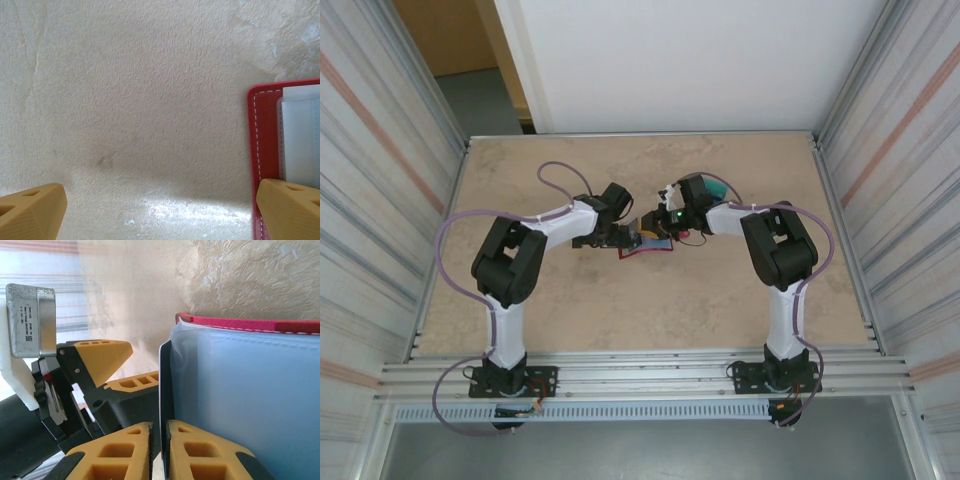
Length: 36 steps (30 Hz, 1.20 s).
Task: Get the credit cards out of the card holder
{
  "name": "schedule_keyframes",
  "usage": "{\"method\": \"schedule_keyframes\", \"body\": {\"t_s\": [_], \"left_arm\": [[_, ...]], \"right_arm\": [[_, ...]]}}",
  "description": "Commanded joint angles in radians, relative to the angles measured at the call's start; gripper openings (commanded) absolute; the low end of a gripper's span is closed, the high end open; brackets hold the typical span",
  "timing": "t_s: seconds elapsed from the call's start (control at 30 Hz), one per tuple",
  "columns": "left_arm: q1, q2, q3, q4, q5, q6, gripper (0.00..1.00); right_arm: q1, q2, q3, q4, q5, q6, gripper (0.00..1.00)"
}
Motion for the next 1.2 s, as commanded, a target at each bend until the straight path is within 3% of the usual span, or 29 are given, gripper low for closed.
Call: {"method": "schedule_keyframes", "body": {"t_s": [0.0, 0.3, 0.73, 1.17], "left_arm": [[0.005, 0.057, -0.014, -0.081, -0.005, 0.007, 0.99], [0.007, 0.052, -0.014, -0.081, -0.006, 0.007, 0.99], [0.007, 0.036, -0.014, -0.084, -0.001, 0.008, 0.99], [-0.013, -0.073, 0.070, -0.110, 0.043, 0.019, 0.99]], "right_arm": [[-0.009, -0.043, -0.010, 0.019, -0.029, 0.014, 0.16], [-0.025, -0.069, -0.002, -0.091, 0.028, -0.058, 0.00], [-0.033, -0.092, 0.059, -0.337, 0.153, -0.208, 0.00], [-0.005, -0.107, 0.151, -0.547, 0.287, -0.311, 0.00]]}}
